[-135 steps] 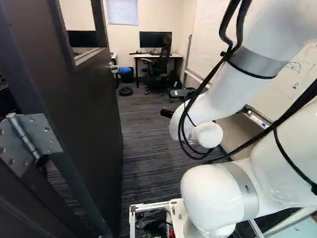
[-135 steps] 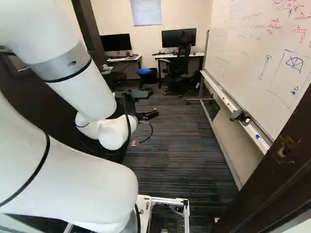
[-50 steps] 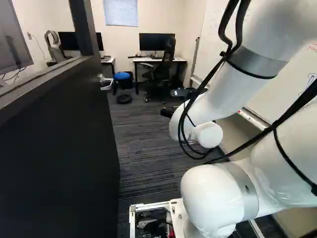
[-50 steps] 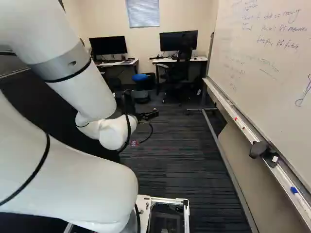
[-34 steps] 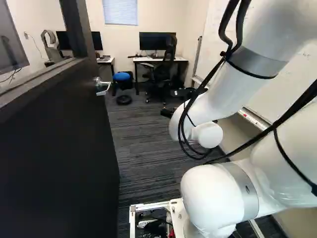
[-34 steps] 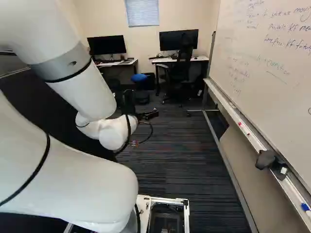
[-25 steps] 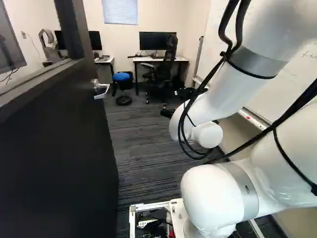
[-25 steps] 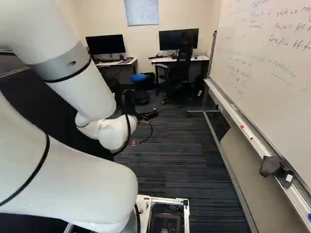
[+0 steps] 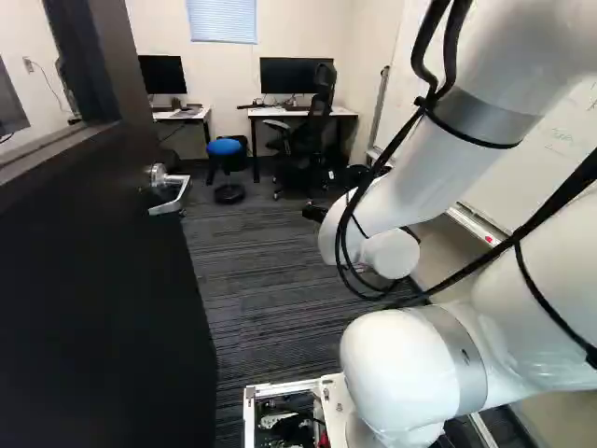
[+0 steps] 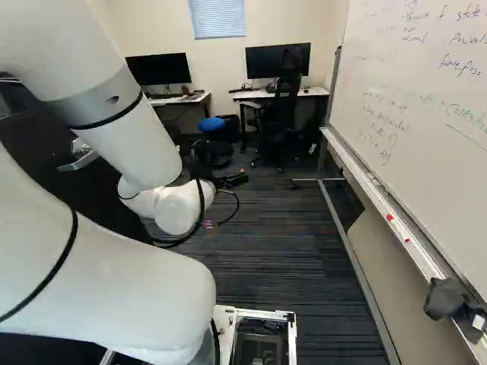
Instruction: Open the door and move inside
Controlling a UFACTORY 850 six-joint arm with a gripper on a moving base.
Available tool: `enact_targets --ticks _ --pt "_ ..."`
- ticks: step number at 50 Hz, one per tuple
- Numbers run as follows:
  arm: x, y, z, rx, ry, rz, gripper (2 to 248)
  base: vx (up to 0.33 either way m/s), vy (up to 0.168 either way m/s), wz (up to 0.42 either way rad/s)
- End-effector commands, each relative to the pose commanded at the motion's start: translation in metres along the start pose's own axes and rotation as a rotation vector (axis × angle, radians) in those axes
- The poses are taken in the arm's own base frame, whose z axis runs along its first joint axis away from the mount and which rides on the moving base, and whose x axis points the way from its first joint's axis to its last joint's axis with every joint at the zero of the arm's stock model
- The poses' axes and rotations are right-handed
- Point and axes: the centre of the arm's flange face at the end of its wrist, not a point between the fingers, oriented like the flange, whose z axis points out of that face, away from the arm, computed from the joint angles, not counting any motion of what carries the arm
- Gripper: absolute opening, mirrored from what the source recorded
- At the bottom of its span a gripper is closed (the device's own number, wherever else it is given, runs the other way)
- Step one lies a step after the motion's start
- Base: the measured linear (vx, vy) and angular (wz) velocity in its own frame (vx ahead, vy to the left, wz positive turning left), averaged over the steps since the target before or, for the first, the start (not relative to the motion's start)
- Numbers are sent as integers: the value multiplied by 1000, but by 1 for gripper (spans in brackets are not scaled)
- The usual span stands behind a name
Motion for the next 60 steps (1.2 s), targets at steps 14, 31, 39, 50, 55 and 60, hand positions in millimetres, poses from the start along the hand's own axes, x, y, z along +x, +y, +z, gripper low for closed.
enact_targets --ticks 14,31,39,50,55,60 --pt "0 0 0 0 0 0 247 238 -29 -9" --pt "0 0 0 0 0 0 247 235 -29 -6" --pt "0 0 0 0 0 0 247 242 -39 -6" --pt "0 0 0 0 0 0 247 242 -39 -2" --pt "0 0 0 0 0 0 247 229 -40 -3" --pt "0 0 0 0 0 0 247 221 -35 4"
